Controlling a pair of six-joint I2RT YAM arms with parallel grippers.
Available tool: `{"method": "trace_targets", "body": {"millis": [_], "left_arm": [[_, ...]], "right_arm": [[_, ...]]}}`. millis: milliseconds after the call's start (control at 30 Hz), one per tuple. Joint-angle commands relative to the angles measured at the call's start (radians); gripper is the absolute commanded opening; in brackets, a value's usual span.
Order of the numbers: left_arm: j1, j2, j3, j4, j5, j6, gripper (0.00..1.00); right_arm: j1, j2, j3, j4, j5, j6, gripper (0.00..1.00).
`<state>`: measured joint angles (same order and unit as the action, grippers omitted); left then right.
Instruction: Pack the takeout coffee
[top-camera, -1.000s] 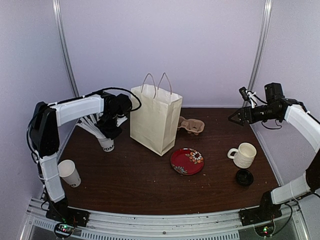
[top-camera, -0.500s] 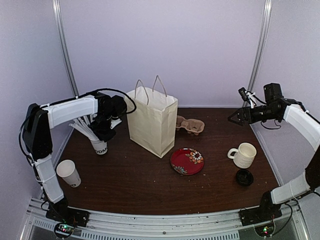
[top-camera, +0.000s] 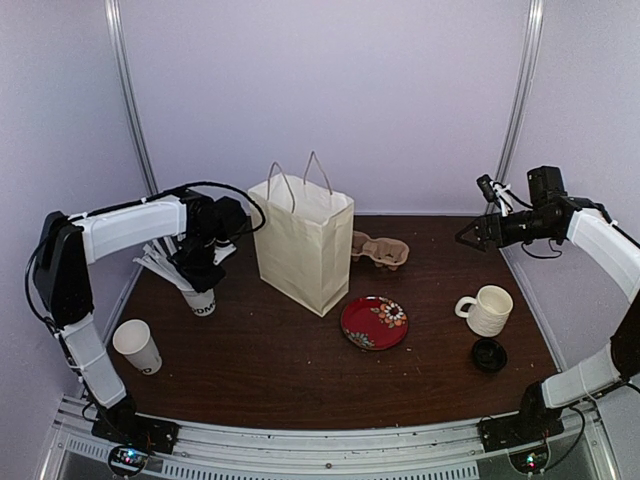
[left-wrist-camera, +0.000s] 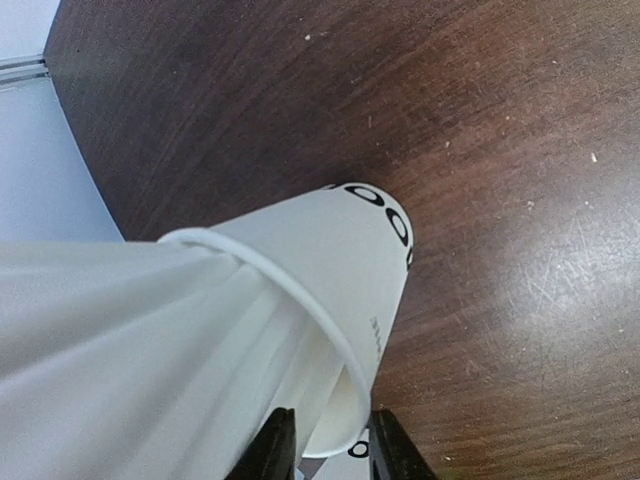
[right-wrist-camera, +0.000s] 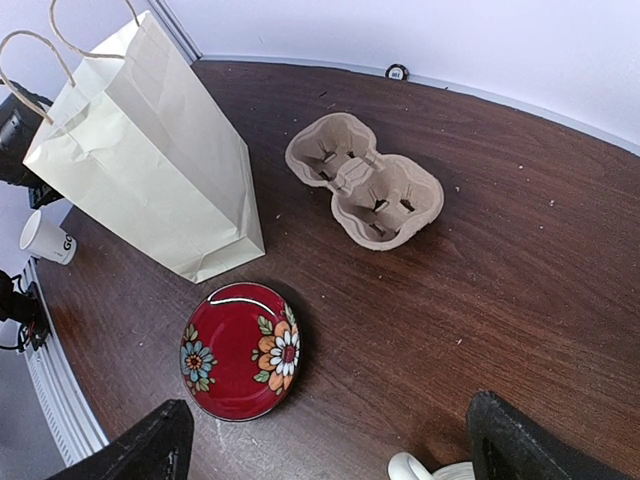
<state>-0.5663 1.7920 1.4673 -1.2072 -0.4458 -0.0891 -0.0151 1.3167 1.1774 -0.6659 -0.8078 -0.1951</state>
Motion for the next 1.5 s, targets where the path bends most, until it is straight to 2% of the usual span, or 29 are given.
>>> {"method": "trace_targets", "body": {"millis": [0,67,200,300,600,700,800,1000,1167,1267,1400,1467], "left_arm": [[-0.055,-0.108,0.013,-0.042,0.012,-0.045,0.30],[-0.096,-0.154,0.052,-0.071,0.033,-0.043,0.33],[-0.198,-0.175,0.251,-0.293,-0.007,-0.131,0.39],[-0.240,-0.230,0.263,-0.376,-0.021,-0.267,0.37],[-0.243,-0.457,-0.175,-0.338,0.030,-0.646,0.30],[-0.201,-0.461,-0.270,-0.382,0.015,-0.736,0.33],[-0.170,-0.475,-0.339,-0.336,0.021,-0.744,0.39],[-0.082,-0.517,-0.481,-0.185,0.101,-0.685,0.39],[-0.034,-0.498,-0.505,-0.137,0.111,-0.652,0.23],[-0.033,-0.485,-0.485,-0.143,0.139,-0.643,0.08],[-0.047,-0.516,-0.437,-0.215,0.237,-0.660,0.00],[-0.103,-0.555,-0.376,-0.274,0.240,-0.691,0.00]], "right_arm": [[0.008,-0.019,0.001,0.021,-0.011,0.006,0.98],[0.008,-0.018,-0.001,0.023,-0.013,0.008,0.98],[0.007,-0.015,-0.004,0.022,-0.013,0.005,0.98],[0.007,-0.014,-0.007,0.025,-0.016,0.002,0.98],[0.007,0.006,-0.004,0.027,-0.041,0.003,0.98],[0.008,0.016,-0.007,0.031,-0.074,0.009,0.98],[0.009,0.022,-0.014,0.038,-0.080,0.012,0.98],[0.008,0.013,-0.018,0.037,-0.075,0.012,0.98],[0.009,0.013,-0.021,0.039,-0.073,0.012,0.98],[0.008,0.011,-0.018,0.035,-0.070,0.012,0.98],[0.009,0.014,-0.021,0.031,-0.059,0.009,0.98],[0.008,0.016,-0.022,0.024,-0.056,0.004,0.98]]}}
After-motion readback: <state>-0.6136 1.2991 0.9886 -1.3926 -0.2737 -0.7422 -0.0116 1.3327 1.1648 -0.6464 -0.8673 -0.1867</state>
